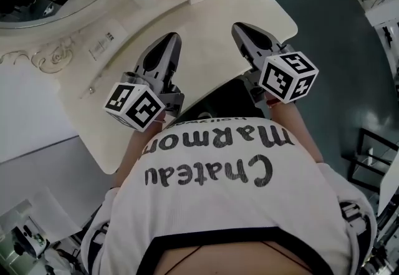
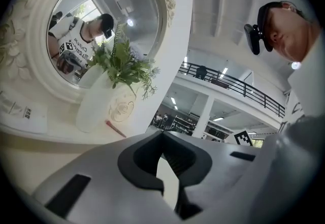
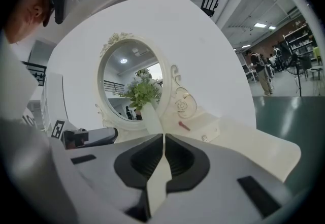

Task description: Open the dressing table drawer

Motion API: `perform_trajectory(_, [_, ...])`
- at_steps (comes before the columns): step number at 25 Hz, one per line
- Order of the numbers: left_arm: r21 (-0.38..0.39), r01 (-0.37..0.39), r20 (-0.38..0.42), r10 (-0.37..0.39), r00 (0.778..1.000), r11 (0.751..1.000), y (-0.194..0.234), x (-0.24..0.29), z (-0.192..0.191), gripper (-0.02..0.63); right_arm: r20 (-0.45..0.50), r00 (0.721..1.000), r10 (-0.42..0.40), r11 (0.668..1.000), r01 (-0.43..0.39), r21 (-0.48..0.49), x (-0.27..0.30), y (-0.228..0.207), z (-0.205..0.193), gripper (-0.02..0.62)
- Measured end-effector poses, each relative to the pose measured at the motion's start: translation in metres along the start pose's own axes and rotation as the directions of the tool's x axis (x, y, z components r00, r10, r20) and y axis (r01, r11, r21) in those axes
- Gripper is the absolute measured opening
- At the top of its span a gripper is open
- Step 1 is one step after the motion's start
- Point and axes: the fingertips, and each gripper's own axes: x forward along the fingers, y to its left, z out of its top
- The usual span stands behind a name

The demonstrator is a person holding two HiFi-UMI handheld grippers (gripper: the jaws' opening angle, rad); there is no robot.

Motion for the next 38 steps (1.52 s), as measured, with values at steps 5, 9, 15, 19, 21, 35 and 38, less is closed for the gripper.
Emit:
perform_trajectory(5, [-0.034, -0.083, -0.017, 0.083, 0.996, 0.996, 0.021, 0.022, -0.017, 0.023, -0.079, 0.996, 0.043, 0.999, -0.043, 0.005, 0.029, -0.03, -0.006, 0.031])
perform_trajectory(9, [-0.056, -0.181, -0.008, 0.181, 0.983, 0.982, 0.04, 0.036, -0.023, 0.023, -0.158, 0.981, 0.111, 0.993, -0.114, -0.009, 0.058, -0.051, -0.008, 0.031])
perform_trajectory(15, [-0.107, -0.322, 0.038, 0.328, 0.944, 0.941, 0.063, 0.054, -0.029, 0.023, -0.272, 0.94, 0.205, 0.975, -0.221, -0.027, 0.105, -0.085, -0.007, 0.031])
perform_trajectory(19, [-0.123, -0.398, 0.064, 0.408, 0.911, 0.909, 0.074, 0.061, -0.031, 0.023, -0.33, 0.911, 0.246, 0.962, -0.271, -0.03, 0.133, -0.106, -0.013, 0.031])
perform_trajectory(21, [-0.129, -0.434, 0.079, 0.445, 0.892, 0.892, 0.077, 0.063, -0.032, 0.023, -0.365, 0.893, 0.264, 0.955, -0.295, -0.031, 0.143, -0.114, -0.02, 0.031])
perform_trajectory(35, [-0.161, -0.598, 0.114, 0.617, 0.779, 0.785, 0.066, 0.057, -0.048, 0.023, -0.473, 0.801, 0.368, 0.926, -0.363, 0.107, 0.178, -0.148, -0.054, 0.177])
perform_trajectory(38, [-0.167, -0.636, 0.124, 0.656, 0.745, 0.754, 0.065, 0.044, -0.048, 0.023, -0.492, 0.788, 0.369, 0.926, -0.36, 0.118, 0.185, -0.152, -0.057, 0.224])
